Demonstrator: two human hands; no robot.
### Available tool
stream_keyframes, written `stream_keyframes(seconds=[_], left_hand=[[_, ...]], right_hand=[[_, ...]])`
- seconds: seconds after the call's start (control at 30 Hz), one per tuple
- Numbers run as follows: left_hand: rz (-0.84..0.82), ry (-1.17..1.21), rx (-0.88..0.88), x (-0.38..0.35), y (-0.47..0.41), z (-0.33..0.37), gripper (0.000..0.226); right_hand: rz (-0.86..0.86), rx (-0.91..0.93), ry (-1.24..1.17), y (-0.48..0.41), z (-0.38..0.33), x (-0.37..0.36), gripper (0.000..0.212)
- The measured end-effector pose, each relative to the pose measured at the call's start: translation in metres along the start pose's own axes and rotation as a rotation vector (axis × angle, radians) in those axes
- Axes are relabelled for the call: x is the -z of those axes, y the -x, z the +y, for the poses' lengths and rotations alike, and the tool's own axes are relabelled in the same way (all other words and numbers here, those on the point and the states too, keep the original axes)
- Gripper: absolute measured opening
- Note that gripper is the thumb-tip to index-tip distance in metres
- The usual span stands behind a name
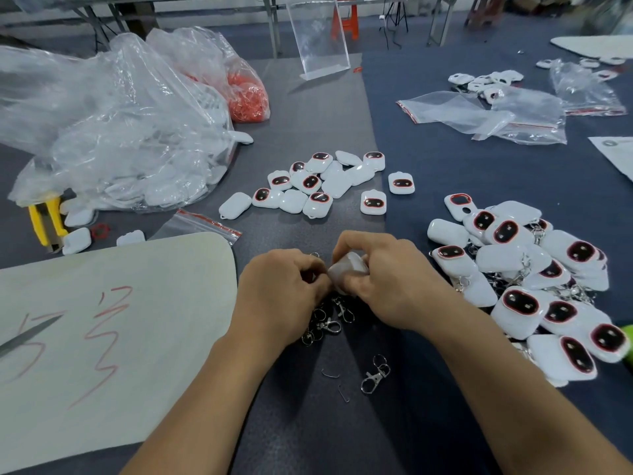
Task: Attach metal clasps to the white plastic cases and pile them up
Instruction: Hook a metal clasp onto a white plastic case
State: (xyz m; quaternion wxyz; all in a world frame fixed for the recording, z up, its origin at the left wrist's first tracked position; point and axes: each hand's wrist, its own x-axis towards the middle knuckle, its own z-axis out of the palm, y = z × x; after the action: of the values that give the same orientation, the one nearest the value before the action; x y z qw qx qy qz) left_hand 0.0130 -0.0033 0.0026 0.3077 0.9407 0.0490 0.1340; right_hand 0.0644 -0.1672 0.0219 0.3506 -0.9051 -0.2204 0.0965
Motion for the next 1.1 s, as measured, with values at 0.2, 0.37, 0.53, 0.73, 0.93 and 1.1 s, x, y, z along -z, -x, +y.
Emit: stream_keyframes(seconds=[0.2, 0.37, 0.53, 0.73, 0.93, 1.1], left_hand=[[0.027, 0.012, 0.021, 0.000, -0.001, 0.001, 0.018], [0.099, 0.309, 0.059, 0.000, -0.001, 0.000, 0.010], [0.105, 0.584, 0.131, 0.004, -0.004, 0.001, 0.011], [0.095, 0.589, 0.112, 0.008, -0.004, 0.003, 0.012], [0.110, 0.515, 0.087, 0.007, 0.000, 0.003, 0.012], [0.147, 0.498, 0.094, 0.008, -0.001, 0.002, 0.014]], right_hand=[[0.054, -0.035, -0.117, 0.000, 0.002, -0.004, 0.008], [0.239, -0.158, -0.431, -0.005, 0.006, 0.002, 0.013], [0.209, -0.040, -0.389, -0.001, 0.002, 0.000, 0.012], [0.201, 0.026, -0.340, 0.005, -0.005, 0.001, 0.032], [0.224, 0.002, -0.267, 0.004, -0.004, 0.003, 0.015], [0.178, -0.019, -0.358, 0.005, -0.006, 0.005, 0.009]])
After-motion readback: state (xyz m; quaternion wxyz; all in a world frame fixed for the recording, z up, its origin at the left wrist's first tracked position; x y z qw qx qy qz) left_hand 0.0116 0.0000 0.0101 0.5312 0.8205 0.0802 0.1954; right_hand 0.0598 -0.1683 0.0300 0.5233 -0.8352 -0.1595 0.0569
